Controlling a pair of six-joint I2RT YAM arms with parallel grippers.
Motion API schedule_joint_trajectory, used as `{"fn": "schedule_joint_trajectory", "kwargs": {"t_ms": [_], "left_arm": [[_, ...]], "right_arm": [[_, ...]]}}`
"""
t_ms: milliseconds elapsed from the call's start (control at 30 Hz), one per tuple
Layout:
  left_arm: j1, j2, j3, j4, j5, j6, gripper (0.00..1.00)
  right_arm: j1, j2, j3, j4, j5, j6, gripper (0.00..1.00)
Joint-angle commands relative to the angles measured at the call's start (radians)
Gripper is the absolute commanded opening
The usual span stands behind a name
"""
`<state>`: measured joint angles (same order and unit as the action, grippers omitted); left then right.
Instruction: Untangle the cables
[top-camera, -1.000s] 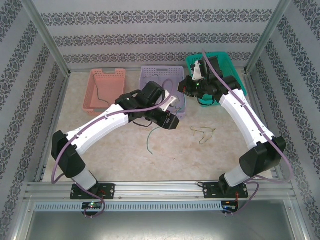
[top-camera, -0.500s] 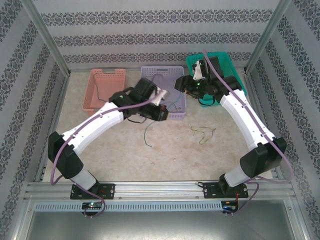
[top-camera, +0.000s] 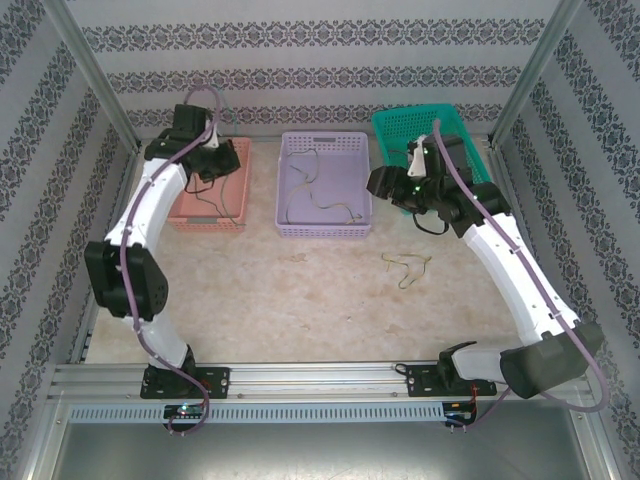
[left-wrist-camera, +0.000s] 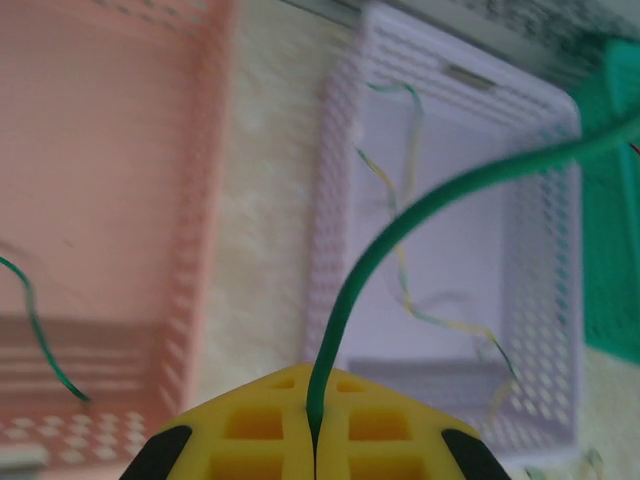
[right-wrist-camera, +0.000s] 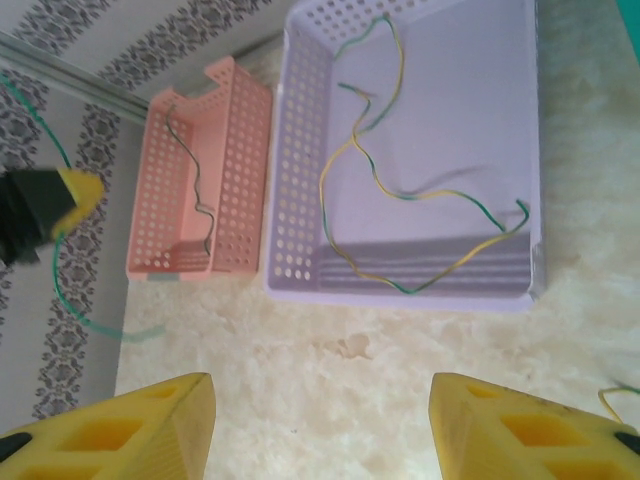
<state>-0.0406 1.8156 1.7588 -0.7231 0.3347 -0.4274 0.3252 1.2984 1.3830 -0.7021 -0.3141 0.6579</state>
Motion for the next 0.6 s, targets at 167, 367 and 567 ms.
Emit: {"fn": "schedule_joint_trajectory", "kwargs": {"t_ms": [167,367,567], "left_arm": [[0.118,0.232,0.164,0.196,-0.104,0.032,0.00],[0.143,0.307,0.145,0.272,-0.093,0.080,0.00],[0.148,0.315,0.043,0.319,-0.036,0.058,0.00]], "right_arm": [[0.014,-0.053,-0.042,-0.002,0.010,0.014,0.58],[0.015,-0.091,-0.071,-0.020,0.022,0.026,0.58],[0.016,-0.126,-0.128,-0.021,0.026,0.042,0.58]]}}
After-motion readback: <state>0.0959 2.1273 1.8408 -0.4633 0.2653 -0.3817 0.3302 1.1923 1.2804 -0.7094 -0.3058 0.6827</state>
